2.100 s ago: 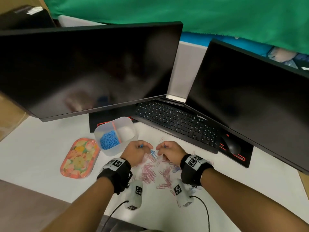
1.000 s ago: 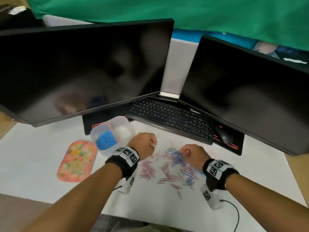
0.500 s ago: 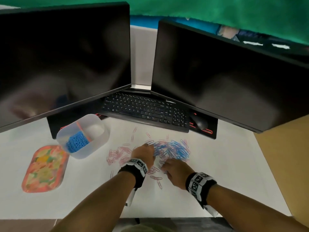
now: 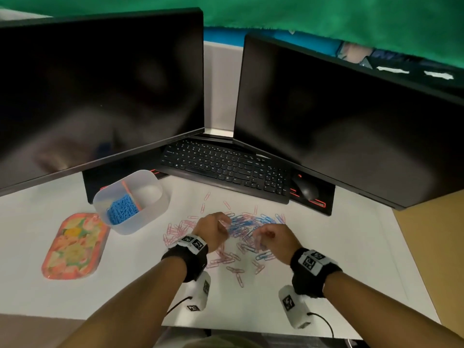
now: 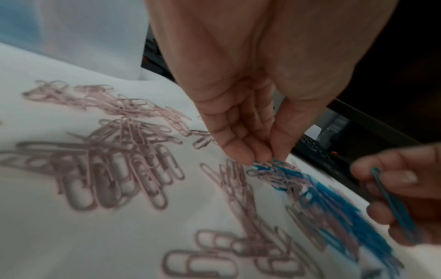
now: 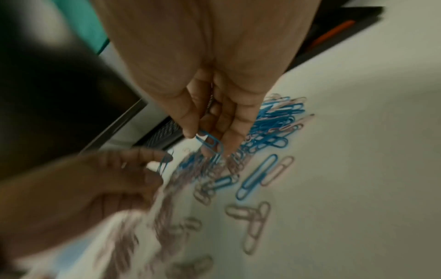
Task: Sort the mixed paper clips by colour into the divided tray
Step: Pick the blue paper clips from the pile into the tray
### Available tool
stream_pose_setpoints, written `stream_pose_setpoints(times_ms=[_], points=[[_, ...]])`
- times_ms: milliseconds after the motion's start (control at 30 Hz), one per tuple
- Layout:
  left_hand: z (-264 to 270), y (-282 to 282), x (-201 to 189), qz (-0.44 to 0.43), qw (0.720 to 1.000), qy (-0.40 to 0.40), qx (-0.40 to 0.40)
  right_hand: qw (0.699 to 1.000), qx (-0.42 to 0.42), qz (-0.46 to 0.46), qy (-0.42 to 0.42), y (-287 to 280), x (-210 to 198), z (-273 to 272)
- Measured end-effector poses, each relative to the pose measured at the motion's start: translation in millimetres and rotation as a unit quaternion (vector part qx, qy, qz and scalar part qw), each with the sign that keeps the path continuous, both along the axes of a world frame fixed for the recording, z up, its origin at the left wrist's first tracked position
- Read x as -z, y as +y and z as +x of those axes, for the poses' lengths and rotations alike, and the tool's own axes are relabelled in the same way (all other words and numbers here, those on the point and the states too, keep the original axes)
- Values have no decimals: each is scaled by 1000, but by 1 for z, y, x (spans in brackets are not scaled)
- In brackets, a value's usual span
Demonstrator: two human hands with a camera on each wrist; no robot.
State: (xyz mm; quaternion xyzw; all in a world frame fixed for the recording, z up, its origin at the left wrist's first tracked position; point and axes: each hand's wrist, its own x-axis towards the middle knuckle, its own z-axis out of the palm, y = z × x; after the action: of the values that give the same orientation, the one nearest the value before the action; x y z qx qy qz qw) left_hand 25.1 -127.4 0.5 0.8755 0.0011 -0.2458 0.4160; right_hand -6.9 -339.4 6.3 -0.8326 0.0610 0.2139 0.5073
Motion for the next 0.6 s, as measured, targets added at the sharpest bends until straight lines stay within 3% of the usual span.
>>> stream_pose_setpoints(times_ms=[133, 300, 400, 467, 533, 600], points=[[3, 4, -2, -124, 986, 97, -49, 979, 90, 141, 117, -11, -14, 9], [3, -2, -10, -266, 935, 180, -148, 973, 112, 126, 155, -15, -15, 10], [0, -6, -10, -315, 910, 203, -177, 997, -10, -33, 70, -13, -11, 4], [-1, -10, -9, -323, 903, 210, -190, 987, -97, -128, -11, -13, -10, -5], [-1, -15, -7, -297, 916, 206, -175, 971, -160, -169, -51, -15, -6, -14], [-3, -23, -6, -199, 962, 159, -99, 953, -206, -207, -76, -18, 1, -19]])
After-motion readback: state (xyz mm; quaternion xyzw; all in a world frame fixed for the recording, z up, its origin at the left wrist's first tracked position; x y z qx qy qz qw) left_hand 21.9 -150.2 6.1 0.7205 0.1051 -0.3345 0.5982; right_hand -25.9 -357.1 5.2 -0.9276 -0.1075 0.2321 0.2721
